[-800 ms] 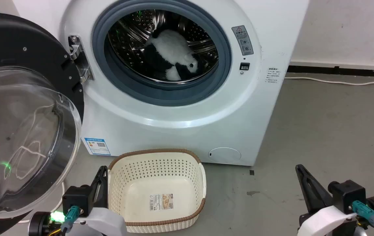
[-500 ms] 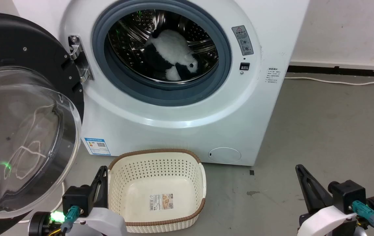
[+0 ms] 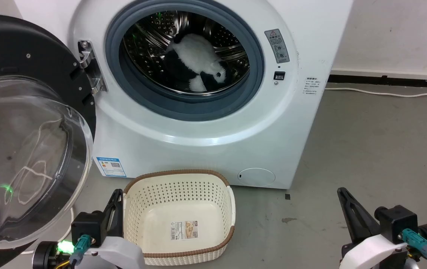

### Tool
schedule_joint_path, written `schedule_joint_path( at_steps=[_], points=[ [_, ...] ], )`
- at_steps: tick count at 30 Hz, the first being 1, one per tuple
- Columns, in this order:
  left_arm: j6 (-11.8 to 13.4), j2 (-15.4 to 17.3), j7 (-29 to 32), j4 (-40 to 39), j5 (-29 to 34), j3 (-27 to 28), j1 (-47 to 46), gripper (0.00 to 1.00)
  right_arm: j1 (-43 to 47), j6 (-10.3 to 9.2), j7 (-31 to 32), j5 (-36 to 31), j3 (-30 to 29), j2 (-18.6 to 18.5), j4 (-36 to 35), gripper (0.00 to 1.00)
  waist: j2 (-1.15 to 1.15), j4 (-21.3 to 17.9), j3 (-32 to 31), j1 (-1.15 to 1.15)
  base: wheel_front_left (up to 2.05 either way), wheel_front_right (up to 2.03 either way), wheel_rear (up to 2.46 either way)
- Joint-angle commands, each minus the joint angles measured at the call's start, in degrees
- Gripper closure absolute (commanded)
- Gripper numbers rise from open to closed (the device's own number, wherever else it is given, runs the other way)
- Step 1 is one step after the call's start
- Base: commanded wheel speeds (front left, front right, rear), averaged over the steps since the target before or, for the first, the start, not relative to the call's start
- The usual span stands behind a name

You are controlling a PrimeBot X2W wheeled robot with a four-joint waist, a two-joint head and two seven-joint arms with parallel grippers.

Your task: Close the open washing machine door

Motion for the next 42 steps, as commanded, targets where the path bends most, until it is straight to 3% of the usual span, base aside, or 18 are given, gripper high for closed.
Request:
schedule_joint_path(
  at_steps=[1, 7, 8, 26, 42],
  points=[
    [-0.25, 0.00, 0.01, -0.23, 0.09, 0.06, -0.86, 1.00, -0.79, 0.05, 0.08, -0.43, -0.02, 0.14, -0.29, 1.00, 0.00, 0.00, 0.00, 0.00, 0.00, 0.00, 0.00],
    [-0.25, 0.00, 0.01, -0.23, 0.09, 0.06, -0.86, 1.00, -0.79, 0.05, 0.08, -0.43, -0.02, 0.14, -0.29, 1.00, 0.00, 0.00, 0.00, 0.00, 0.00, 0.00, 0.00],
    [0.00, 0.00, 0.00, 0.00, 0.00, 0.02, 0.00, 0.00, 0.00, 0.00, 0.00, 0.00, 0.00, 0.00, 0.00, 0.00, 0.00, 0.00, 0.00, 0.00, 0.00, 0.00, 0.00],
    [-0.04, 0.23, -2.00, 0.71, -0.34, -1.10, 0.02, 0.00, 0.42, 0.01, -1.99, 1.30, -1.22, 0.02, 0.36, 0.00, 0.00, 0.95, -0.13, 0.00, 0.00, 0.00, 0.00],
    [-0.45, 0.84, -3.92, 1.30, -0.82, -1.66, 1.10, 0.00, 1.58, 0.01, -3.90, 2.08, -0.21, 0.04, 1.43, 0.00, 0.00, 6.53, -1.47, 0.00, 0.00, 0.00, 0.00]
  ],
)
